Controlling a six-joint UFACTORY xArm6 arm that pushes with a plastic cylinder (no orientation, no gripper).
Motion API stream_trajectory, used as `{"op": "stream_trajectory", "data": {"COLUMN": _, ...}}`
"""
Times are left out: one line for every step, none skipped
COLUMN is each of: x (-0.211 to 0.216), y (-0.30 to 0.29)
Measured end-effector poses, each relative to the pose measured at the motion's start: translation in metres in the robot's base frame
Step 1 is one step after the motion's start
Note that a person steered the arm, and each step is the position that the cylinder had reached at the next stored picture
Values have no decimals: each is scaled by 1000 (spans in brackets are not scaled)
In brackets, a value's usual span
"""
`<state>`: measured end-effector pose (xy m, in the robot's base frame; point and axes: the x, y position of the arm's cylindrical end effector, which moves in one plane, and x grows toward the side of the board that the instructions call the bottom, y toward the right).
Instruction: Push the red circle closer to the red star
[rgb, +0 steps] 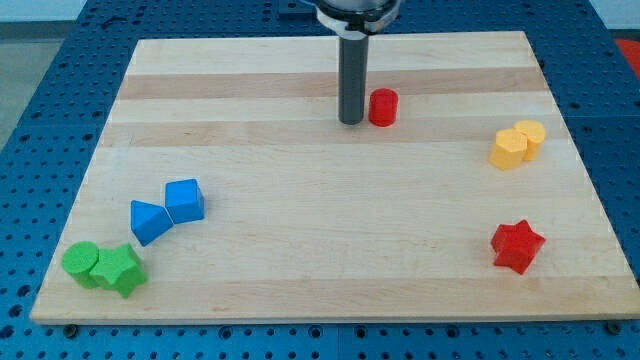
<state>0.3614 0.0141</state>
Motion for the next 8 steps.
{"op": "stream_trajectory", "data": {"x": -25, "y": -9}}
{"op": "stream_trajectory", "data": {"x": -44, "y": 0}}
{"op": "stream_trajectory", "data": {"x": -43, "y": 27}}
{"op": "stream_trajectory", "data": {"x": -29, "y": 38}}
{"op": "stream_trajectory", "data": {"x": -9, "y": 39}}
{"op": "stream_trajectory", "data": {"x": 11, "y": 39}}
{"op": "stream_trajectory", "data": {"x": 31, "y": 39}}
{"op": "stream_trajectory", "data": {"x": 36, "y": 37}}
